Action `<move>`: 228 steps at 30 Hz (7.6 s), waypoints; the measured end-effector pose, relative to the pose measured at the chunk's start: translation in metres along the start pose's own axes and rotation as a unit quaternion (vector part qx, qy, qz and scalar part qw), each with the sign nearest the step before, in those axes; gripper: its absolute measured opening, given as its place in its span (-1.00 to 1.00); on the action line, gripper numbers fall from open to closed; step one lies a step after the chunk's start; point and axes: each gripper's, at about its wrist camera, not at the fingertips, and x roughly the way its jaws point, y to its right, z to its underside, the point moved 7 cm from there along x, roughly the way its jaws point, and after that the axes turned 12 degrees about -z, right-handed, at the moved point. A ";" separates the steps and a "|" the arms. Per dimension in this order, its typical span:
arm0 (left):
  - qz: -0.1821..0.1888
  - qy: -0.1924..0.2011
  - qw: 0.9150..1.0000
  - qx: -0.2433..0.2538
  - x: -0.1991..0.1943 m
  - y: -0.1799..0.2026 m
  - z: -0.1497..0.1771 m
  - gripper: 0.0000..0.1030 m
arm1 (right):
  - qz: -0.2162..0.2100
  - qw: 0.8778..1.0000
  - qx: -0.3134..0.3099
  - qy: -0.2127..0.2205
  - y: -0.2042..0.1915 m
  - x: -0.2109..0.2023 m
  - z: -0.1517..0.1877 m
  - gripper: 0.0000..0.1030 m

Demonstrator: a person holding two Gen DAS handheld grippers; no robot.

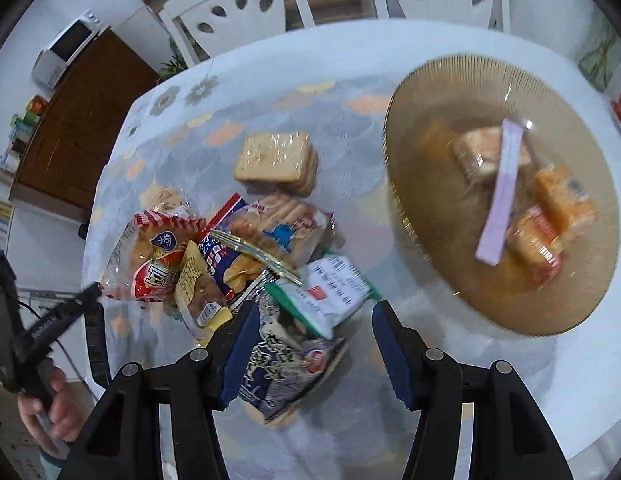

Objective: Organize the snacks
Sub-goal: 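Grasp the white green-edged snack bag with the right tool while the left tool reaches the red biscuit box, then grasp the red biscuit box with the left tool, then carry the red box and white bag over the plate and open both tools, then move the left tool to the striped bread bag while the right tool reaches the sausage-stick bag, then grasp the cartoon sausage-stick bag with the right tool while the left tool grasps the striped bread bag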

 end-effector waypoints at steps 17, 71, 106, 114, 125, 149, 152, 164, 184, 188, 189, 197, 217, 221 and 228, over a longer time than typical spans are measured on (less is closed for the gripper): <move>-0.020 -0.033 0.995 0.097 0.066 0.018 -0.003 0.14 | -0.019 0.981 0.192 0.010 0.040 0.054 0.015 0.10; -0.001 0.072 0.990 0.120 0.003 0.008 0.008 -0.40 | 0.077 0.992 0.096 0.039 0.080 0.036 0.043 0.03; 0.135 0.136 0.940 0.283 -0.120 0.327 0.012 -0.40 | 0.031 0.980 0.092 0.171 0.141 -0.157 -0.033 0.03; 0.137 0.108 0.939 0.298 -0.097 0.367 0.018 -0.40 | 0.013 0.982 0.088 0.167 0.147 -0.156 -0.062 0.03; 0.136 0.106 0.942 0.289 -0.081 0.391 0.015 -0.28 | 0.018 0.986 0.060 0.157 0.151 -0.149 -0.082 0.07; 0.067 0.122 0.982 0.126 -0.094 0.213 -0.026 0.36 | 0.024 0.995 0.023 0.096 0.104 -0.116 -0.053 0.27; 0.049 0.126 0.986 0.093 -0.097 0.172 -0.031 0.36 | 0.024 0.996 0.008 0.087 0.084 -0.105 -0.046 0.27; 0.027 0.100 0.994 0.033 -0.081 0.076 -0.021 0.36 | 0.017 0.998 -0.046 0.041 0.009 -0.063 -0.022 0.27; 0.036 -0.007 0.988 0.152 0.005 0.096 -0.003 0.44 | -0.006 1.000 0.024 0.008 -0.012 0.007 -0.036 0.37; 0.036 -0.011 0.984 0.176 0.015 0.100 -0.002 0.44 | -0.002 1.000 0.029 0.000 -0.015 0.027 -0.050 0.47; 0.038 -0.011 0.983 0.178 0.016 0.100 -0.002 0.44 | 0.001 1.000 0.029 -0.003 -0.015 0.031 -0.051 0.47; 0.044 0.010 0.979 0.198 0.019 0.102 -0.002 0.21 | 0.018 0.998 0.052 -0.042 -0.005 0.079 -0.059 0.47; 0.055 0.027 0.982 0.176 0.011 0.096 -0.006 0.01 | 0.049 0.997 0.022 -0.049 -0.011 0.111 -0.066 0.17; 0.058 0.037 0.982 0.173 0.002 0.095 -0.006 0.01 | 0.036 0.998 0.025 -0.035 -0.011 0.098 -0.060 0.10; 0.105 0.053 0.987 0.110 -0.026 0.083 -0.009 0.00 | 0.010 1.000 0.015 -0.015 -0.017 0.053 -0.043 0.10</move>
